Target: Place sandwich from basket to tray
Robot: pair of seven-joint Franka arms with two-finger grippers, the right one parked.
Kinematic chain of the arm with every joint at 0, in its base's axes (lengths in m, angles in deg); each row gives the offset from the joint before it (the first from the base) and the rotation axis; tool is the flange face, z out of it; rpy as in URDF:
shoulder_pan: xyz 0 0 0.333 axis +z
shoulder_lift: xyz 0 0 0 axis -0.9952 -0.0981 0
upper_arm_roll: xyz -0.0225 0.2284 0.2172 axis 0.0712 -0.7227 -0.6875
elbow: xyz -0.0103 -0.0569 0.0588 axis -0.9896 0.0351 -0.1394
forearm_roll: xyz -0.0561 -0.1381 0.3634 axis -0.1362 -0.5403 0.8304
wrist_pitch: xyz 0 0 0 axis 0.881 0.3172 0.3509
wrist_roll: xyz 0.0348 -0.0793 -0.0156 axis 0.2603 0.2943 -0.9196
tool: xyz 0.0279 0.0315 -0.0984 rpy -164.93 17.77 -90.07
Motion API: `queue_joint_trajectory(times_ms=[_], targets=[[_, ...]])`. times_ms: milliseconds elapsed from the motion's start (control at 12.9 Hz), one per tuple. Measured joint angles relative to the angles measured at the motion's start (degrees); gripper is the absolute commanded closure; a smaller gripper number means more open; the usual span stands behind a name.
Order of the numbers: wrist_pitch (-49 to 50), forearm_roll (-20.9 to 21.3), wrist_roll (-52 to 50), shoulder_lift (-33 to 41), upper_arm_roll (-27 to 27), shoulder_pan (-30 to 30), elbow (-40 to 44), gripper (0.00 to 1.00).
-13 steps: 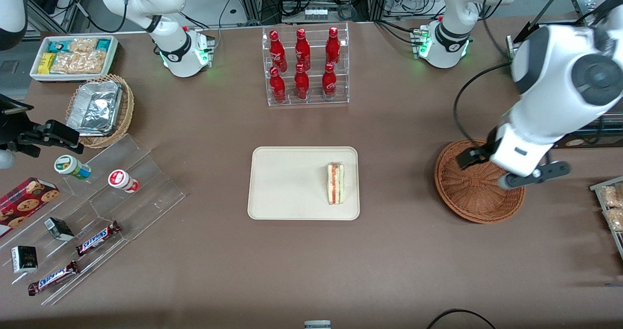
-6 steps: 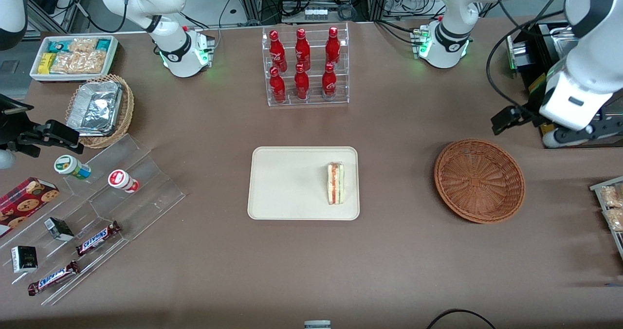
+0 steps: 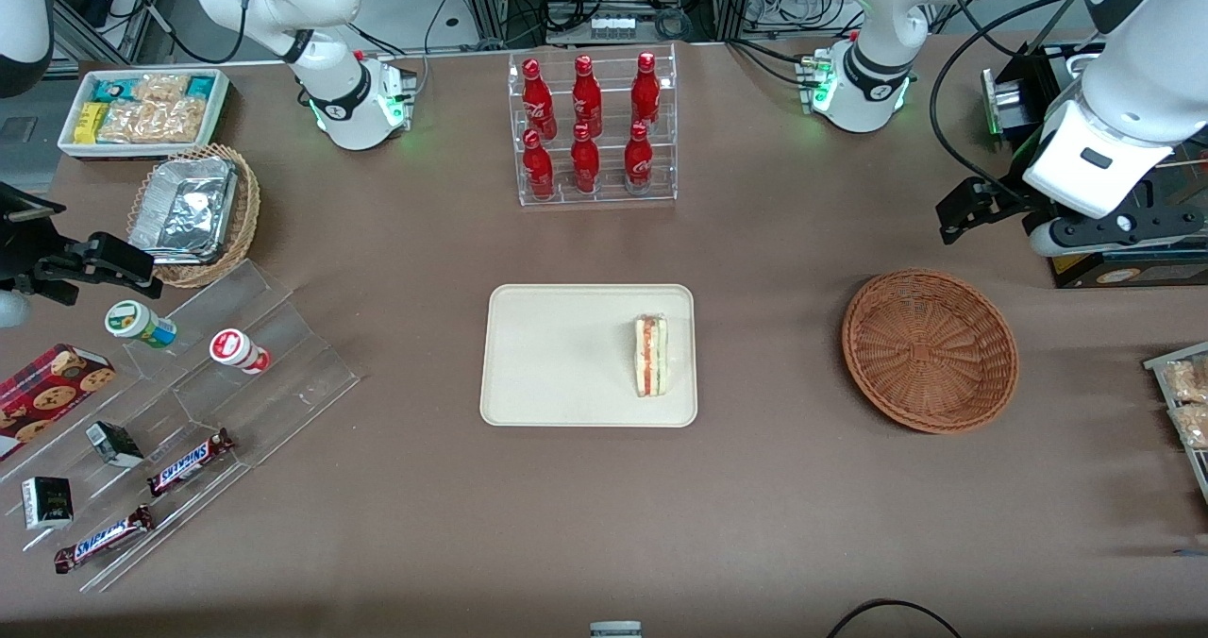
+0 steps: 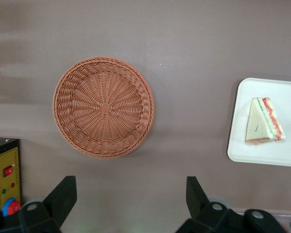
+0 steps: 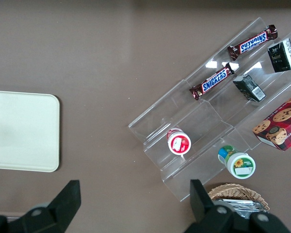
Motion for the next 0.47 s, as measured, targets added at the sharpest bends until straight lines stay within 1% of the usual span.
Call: queue_joint_trajectory(times_ms=[466], targets=[[2.5,0.0,4.7,0.0,-0.3,0.0,1.1,0.00]])
